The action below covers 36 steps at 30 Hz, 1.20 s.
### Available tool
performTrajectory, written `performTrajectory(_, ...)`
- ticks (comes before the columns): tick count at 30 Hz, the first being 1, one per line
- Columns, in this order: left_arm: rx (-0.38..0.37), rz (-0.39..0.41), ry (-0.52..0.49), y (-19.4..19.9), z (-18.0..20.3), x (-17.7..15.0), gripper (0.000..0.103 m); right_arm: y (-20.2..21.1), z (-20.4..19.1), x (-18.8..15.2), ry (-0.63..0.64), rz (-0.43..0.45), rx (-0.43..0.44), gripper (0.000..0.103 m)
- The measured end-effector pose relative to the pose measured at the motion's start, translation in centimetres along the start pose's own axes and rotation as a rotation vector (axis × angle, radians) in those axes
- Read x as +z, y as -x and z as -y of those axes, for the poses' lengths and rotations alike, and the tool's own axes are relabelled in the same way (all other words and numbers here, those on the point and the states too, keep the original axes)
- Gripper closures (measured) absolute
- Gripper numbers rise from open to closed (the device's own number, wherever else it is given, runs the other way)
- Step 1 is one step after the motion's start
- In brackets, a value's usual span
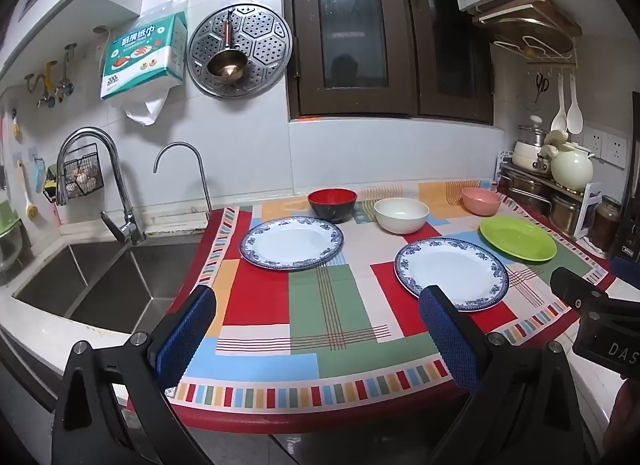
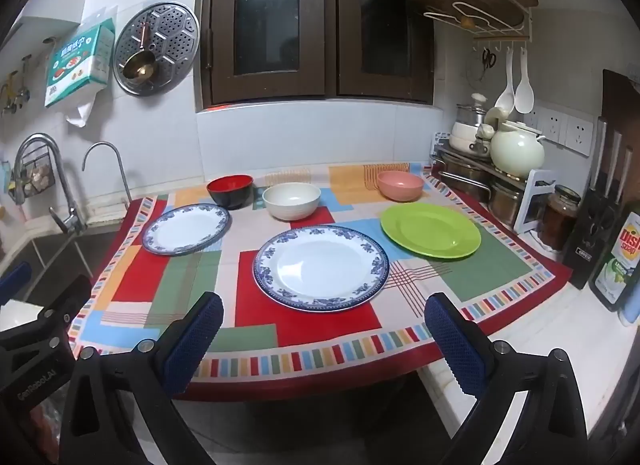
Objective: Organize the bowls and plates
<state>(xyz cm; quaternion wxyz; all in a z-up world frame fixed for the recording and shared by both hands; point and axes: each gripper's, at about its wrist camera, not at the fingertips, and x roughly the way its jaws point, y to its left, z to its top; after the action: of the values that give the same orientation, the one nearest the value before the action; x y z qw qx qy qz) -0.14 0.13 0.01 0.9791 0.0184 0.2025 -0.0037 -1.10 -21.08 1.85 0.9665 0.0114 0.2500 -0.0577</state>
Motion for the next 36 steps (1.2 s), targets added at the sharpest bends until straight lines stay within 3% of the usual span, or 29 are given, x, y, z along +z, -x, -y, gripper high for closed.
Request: performTrajectory(36,-0.017,0.002,-0.021,-0.32,0.63,0.40,0.000,0.27,0.42,0.10,-0.018,0.014,-0.008,0.001)
